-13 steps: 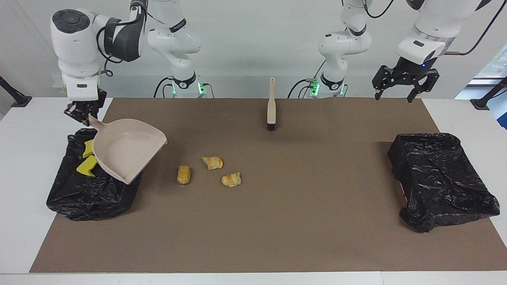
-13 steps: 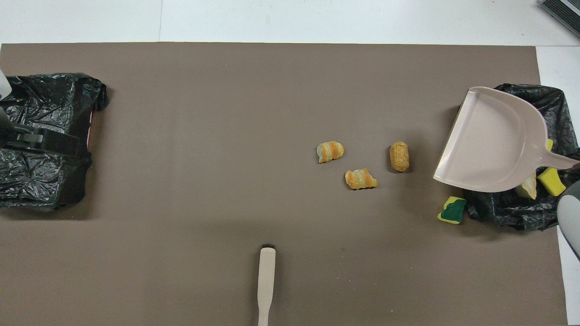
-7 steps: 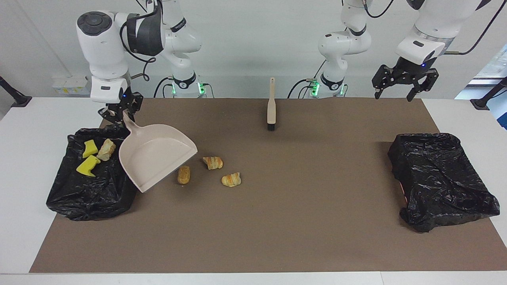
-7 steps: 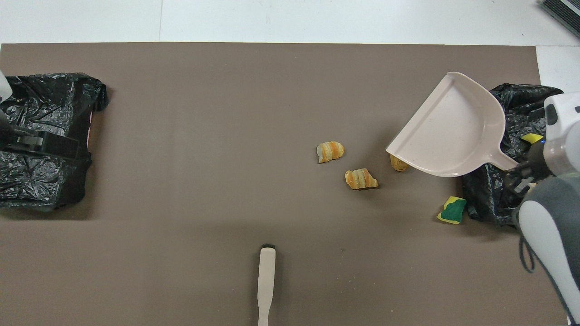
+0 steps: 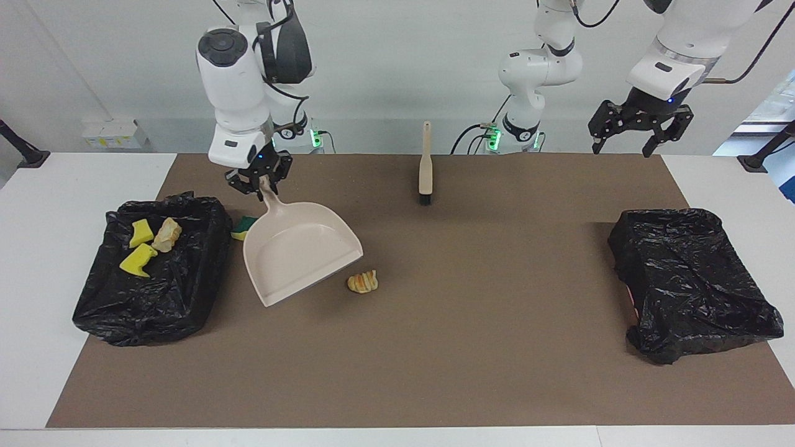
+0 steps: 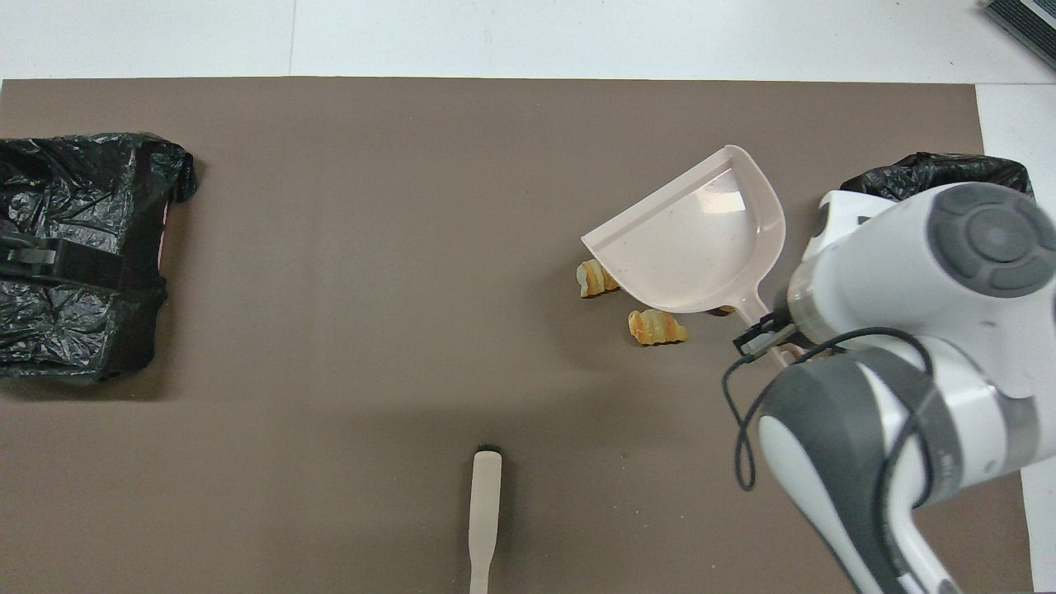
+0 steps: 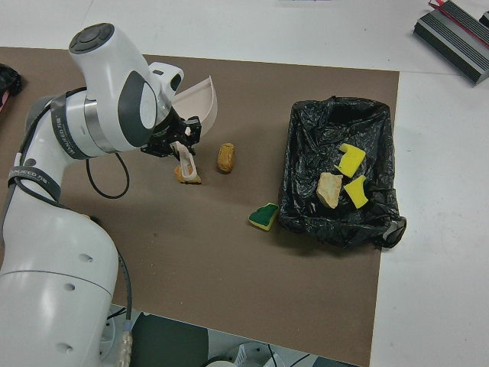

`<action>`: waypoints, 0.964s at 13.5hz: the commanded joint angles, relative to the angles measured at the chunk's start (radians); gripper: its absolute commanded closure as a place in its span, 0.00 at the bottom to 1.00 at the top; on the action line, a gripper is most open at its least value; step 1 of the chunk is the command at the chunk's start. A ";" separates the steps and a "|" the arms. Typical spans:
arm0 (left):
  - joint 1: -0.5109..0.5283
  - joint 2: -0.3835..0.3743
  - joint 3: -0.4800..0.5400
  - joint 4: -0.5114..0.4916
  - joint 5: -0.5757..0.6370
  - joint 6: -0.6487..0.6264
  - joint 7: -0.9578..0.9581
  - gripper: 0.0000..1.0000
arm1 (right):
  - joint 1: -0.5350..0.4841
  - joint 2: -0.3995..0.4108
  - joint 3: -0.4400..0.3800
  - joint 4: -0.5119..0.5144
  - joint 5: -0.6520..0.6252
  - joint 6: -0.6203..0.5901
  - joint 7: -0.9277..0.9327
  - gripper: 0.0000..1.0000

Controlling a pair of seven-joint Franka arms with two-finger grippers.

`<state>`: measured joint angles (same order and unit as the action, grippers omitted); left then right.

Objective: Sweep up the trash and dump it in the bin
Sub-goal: 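Carry the empty dustpan back with the right gripper and set it down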

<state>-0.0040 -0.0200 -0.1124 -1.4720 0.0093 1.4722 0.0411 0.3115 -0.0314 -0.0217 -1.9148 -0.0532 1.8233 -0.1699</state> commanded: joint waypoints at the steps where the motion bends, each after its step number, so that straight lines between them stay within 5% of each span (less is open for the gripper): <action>1: -0.045 -0.008 0.046 0.012 0.001 -0.027 0.006 0.00 | 0.104 0.059 -0.004 0.013 0.035 0.085 0.223 1.00; 10: -0.108 -0.009 0.129 0.006 -0.026 -0.026 0.006 0.00 | 0.339 0.351 -0.004 0.134 0.108 0.307 0.778 1.00; 13: -0.106 -0.011 0.131 0.006 -0.023 -0.029 0.006 0.00 | 0.376 0.470 -0.004 0.258 0.113 0.323 0.846 1.00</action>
<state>-0.0991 -0.0219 0.0035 -1.4720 -0.0041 1.4590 0.0413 0.6789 0.3568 -0.0203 -1.7580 0.0395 2.1456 0.6472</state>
